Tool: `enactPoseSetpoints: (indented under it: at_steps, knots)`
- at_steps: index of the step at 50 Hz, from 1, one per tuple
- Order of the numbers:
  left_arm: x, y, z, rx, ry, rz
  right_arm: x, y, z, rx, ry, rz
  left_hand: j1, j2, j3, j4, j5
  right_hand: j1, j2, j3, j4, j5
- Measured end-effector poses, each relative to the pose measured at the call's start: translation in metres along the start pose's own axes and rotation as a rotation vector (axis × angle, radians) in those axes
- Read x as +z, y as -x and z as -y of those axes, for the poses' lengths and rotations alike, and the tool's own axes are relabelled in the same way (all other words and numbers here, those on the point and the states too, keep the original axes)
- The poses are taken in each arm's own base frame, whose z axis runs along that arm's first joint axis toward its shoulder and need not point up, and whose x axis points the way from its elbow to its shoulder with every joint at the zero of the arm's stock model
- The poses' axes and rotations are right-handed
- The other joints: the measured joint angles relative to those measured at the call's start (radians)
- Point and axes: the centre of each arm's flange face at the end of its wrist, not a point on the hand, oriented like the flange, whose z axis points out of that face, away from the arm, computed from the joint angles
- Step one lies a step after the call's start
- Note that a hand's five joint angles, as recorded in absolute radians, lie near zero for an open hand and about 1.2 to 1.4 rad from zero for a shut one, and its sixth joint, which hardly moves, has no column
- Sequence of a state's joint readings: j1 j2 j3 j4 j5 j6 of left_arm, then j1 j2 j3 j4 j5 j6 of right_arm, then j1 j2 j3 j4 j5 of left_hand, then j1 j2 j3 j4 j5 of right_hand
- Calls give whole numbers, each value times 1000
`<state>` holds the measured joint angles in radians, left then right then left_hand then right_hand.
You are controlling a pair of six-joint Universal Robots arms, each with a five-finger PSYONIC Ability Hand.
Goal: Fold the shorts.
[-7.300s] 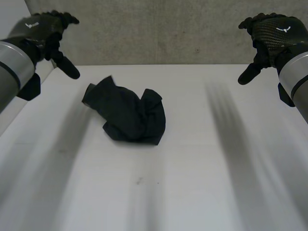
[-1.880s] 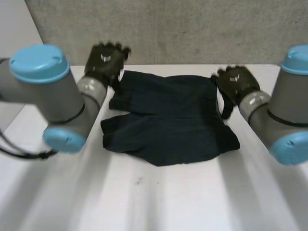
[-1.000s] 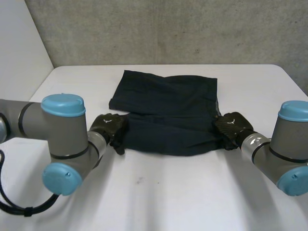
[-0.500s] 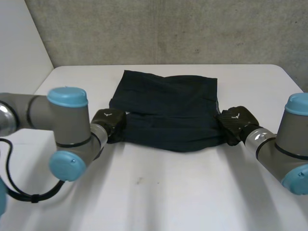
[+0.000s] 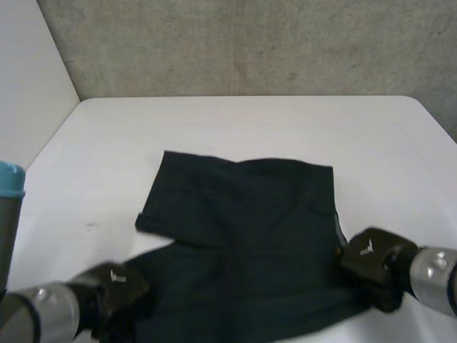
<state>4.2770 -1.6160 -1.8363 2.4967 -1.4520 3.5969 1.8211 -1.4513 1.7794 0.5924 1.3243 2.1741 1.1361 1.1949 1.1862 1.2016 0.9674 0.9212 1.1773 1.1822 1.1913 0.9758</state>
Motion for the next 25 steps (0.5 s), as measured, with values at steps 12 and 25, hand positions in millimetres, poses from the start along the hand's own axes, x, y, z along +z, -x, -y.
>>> enactPoseSetpoints:
  at_steps: [12, 25]
  knots:
    - [22, 50, 52, 20, -230, 105, 12, -27, 25, 65, -139, -48, 0, 2, 4, 0, 22, 25, 0, 0, 0, 20]
    - [119, 113, 139, -85, -480, 263, 91, -101, 60, 143, -281, -335, 0, 2, 4, 3, 22, 25, 0, 0, 0, 25]
